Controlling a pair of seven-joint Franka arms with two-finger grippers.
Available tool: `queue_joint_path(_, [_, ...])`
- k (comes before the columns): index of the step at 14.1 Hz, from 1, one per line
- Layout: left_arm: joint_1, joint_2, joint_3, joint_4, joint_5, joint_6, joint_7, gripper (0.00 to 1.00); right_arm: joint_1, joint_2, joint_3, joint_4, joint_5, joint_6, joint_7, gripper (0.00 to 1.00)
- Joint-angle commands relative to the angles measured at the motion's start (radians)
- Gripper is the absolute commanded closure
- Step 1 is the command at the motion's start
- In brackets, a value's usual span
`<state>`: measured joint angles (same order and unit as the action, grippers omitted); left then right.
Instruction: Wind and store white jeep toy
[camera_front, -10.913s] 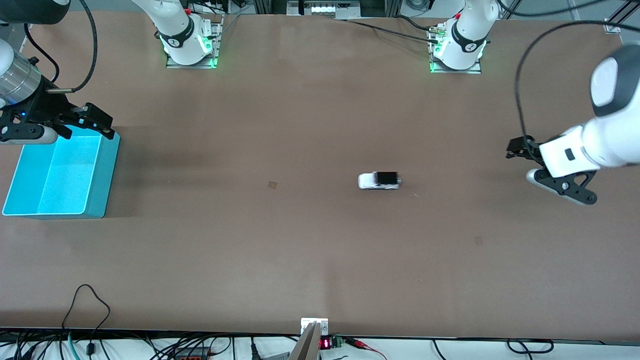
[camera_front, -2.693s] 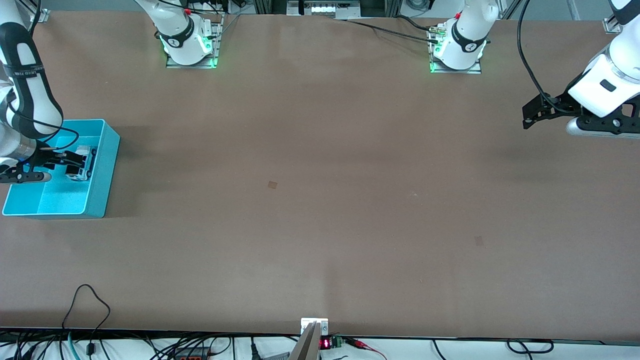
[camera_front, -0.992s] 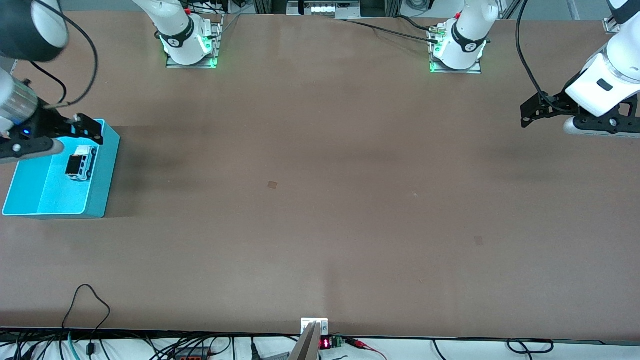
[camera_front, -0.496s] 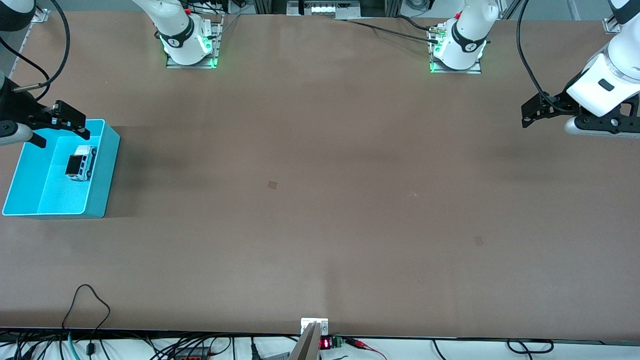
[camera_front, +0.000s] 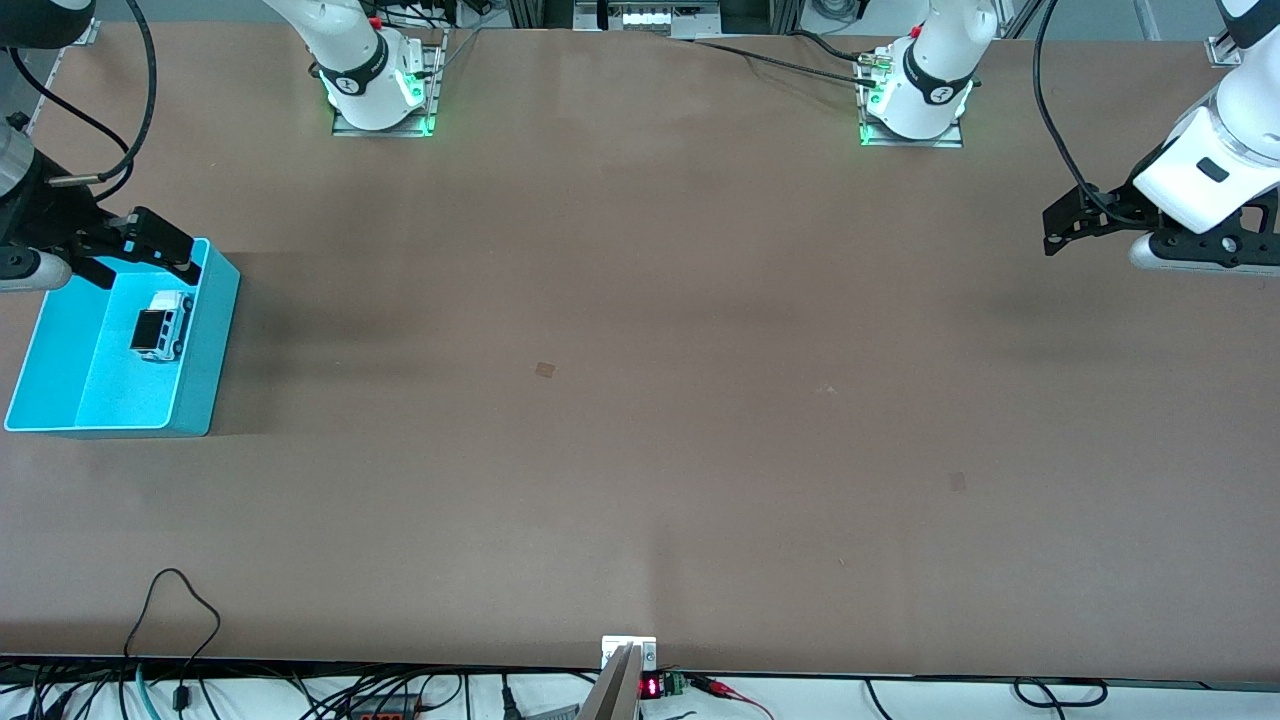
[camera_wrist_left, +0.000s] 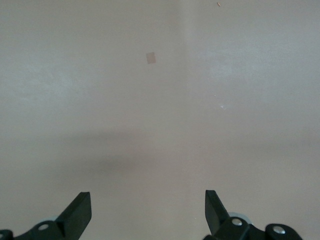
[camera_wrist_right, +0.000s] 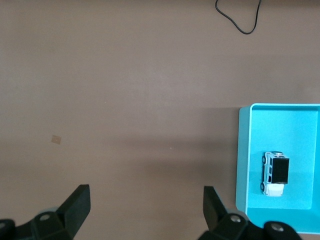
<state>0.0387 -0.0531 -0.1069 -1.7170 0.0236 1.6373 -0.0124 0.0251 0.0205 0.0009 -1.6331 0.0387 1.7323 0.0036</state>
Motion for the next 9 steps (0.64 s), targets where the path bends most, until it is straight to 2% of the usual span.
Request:
queue_joint_path(1, [0.003,0.001,0.000,0.022,0.001,-0.024,0.020,0.00,0.004,0.007,-0.006,0.036,-0.011,-0.033,0.019,0.00])
queue_joint_path(5, [0.003,0.001,0.000,0.022,0.001,-0.022,0.020,0.00,0.022,0.028,-0.004,0.104,-0.066,-0.102,0.015,0.00])
queue_joint_path(9, [0.004,0.001,0.000,0.022,0.001,-0.024,0.022,0.00,0.026,0.036,-0.012,0.110,-0.053,-0.099,0.019,0.00])
